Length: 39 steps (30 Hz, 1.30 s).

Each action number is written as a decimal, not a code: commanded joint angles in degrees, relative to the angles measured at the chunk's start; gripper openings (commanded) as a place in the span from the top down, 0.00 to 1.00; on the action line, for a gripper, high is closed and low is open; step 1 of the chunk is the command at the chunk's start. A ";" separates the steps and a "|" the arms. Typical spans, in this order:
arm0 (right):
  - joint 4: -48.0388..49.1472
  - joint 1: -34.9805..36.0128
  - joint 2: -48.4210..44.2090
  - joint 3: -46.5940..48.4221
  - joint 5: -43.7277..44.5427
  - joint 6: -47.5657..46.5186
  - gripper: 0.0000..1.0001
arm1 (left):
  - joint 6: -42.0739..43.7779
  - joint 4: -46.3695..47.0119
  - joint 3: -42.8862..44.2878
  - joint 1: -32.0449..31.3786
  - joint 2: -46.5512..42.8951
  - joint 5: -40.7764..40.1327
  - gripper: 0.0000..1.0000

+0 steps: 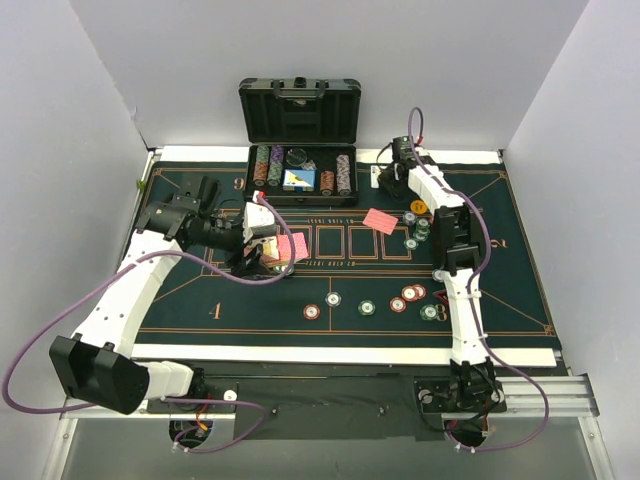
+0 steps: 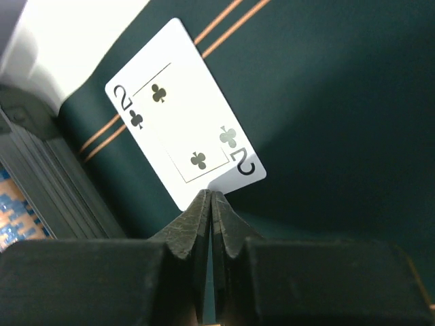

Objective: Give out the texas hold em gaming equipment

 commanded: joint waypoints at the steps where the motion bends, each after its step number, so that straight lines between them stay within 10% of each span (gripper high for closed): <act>1: -2.66 -1.60 2.01 4.79 3.47 1.23 1.00 | 0.65 0.39 3.40 0.36 -0.06 3.47 0.90; 6: 1.46 -1.78 -5.52 1.73 -2.58 2.63 0.90 | 0.39 0.74 3.14 0.36 -0.32 3.56 0.90; 22: 24.77 11.04 -65.11 -59.36 -30.71 5.80 0.22 | 1.97 0.48 -1.78 0.19 -5.06 2.33 0.90; 39: 31.62 30.65 -63.65 -63.32 -35.73 6.85 0.17 | 1.09 2.15 -1.43 -0.96 -3.48 2.76 0.90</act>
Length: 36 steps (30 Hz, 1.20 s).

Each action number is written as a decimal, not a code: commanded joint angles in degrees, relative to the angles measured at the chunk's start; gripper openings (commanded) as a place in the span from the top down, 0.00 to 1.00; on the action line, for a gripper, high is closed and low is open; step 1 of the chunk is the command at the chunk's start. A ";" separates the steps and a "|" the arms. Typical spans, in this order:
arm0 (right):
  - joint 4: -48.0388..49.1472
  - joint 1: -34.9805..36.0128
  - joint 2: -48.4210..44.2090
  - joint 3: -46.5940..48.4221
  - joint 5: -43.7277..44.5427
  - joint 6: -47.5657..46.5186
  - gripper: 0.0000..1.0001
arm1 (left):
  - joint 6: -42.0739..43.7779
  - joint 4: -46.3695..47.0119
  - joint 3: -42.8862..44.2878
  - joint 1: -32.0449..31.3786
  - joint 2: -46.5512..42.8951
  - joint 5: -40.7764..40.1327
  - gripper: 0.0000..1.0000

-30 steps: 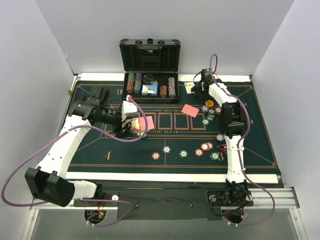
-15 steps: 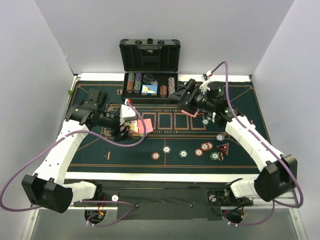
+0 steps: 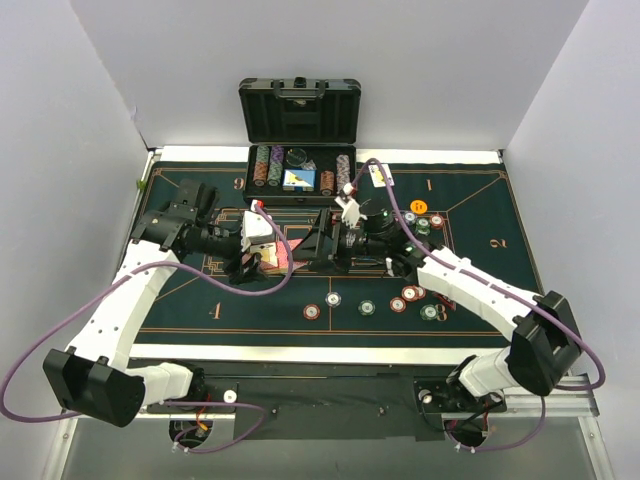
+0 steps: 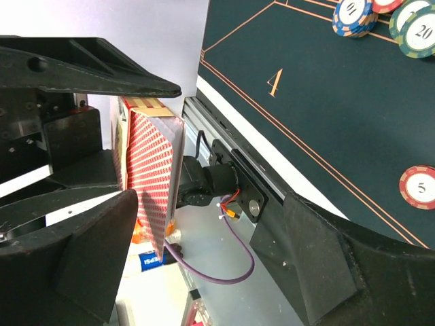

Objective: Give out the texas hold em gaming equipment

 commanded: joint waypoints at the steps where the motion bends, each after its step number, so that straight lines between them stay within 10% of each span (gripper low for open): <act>1: 5.74 1.74 1.90 1.81 -1.02 1.34 0.18 | 0.00 2.39 1.28 -0.32 0.19 2.85 0.90; 26: 6.10 -3.44 -1.79 -3.99 0.56 3.72 0.70 | -1.41 2.83 1.63 -0.41 -0.78 4.61 0.90; 36: 0.74 -1.79 -4.61 1.54 3.73 0.73 0.31 | -1.14 2.83 1.10 -0.50 -1.04 4.44 0.90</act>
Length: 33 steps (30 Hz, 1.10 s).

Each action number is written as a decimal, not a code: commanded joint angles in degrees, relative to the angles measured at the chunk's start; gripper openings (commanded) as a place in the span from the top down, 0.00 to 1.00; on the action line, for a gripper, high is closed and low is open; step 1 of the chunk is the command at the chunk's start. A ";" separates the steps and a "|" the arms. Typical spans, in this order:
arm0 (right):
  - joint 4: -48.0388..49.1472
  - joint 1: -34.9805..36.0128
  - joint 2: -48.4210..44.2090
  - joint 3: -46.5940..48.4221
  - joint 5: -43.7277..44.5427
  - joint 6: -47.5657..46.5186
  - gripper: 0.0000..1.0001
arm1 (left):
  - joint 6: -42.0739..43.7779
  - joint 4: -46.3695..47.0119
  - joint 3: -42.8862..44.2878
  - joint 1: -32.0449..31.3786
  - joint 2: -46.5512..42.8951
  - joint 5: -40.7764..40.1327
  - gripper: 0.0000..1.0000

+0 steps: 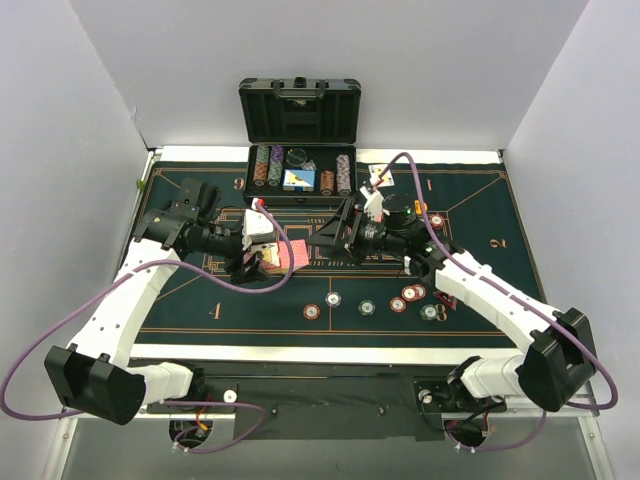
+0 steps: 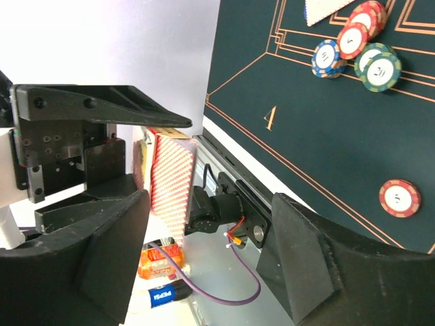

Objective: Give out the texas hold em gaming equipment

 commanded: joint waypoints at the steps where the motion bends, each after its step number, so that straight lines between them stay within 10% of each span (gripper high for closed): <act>1: -1.60 2.88 0.18 4.98 1.32 -2.18 0.31 | 0.23 2.33 1.19 -0.24 -1.65 3.78 0.90; 13: 8.32 6.66 6.87 3.75 1.06 3.88 0.46 | -0.03 2.41 1.54 -0.32 -1.56 4.13 0.90; 21: 7.19 5.79 4.85 1.47 1.24 3.89 0.72 | -0.38 2.76 1.72 -0.32 -1.48 4.40 0.90; 33: 5.34 3.24 1.33 -1.61 0.45 3.62 0.79 | -0.73 2.77 2.68 -0.32 -0.69 5.01 0.90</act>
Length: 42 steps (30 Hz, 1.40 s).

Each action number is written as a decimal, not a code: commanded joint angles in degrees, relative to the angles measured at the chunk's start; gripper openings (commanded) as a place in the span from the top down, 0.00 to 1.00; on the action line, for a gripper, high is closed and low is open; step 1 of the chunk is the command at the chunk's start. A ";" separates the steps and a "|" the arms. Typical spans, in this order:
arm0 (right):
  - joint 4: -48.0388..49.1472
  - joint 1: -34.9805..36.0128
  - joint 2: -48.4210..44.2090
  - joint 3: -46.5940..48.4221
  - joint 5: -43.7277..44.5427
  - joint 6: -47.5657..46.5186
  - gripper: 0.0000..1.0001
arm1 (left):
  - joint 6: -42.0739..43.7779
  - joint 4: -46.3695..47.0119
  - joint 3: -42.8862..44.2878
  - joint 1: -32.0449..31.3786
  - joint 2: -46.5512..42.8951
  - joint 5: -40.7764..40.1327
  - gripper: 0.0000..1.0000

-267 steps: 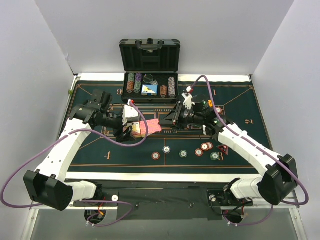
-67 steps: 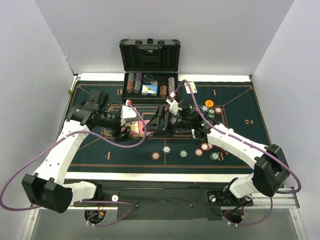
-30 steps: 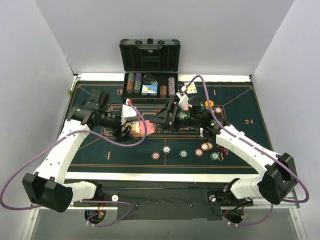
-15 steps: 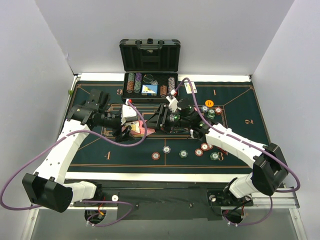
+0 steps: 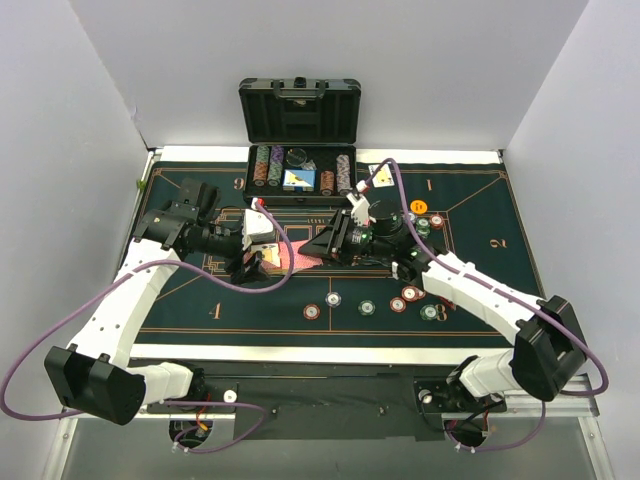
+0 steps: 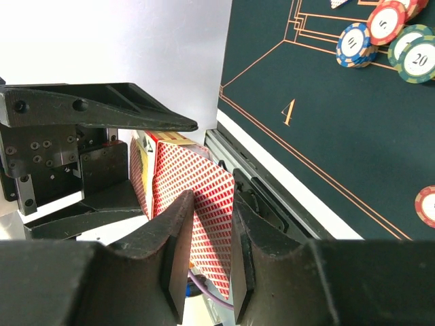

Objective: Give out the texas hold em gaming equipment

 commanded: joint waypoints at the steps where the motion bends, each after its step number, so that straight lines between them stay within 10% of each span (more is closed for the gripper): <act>1: -1.65 -0.92 -2.36 -1.02 -0.58 -1.03 0.79 | -0.30 2.74 2.60 -0.32 -0.58 4.73 0.90; 42: -8.42 -7.95 -12.20 1.00 -5.59 -0.86 0.87 | -2.67 4.59 0.75 1.17 -2.07 7.19 0.95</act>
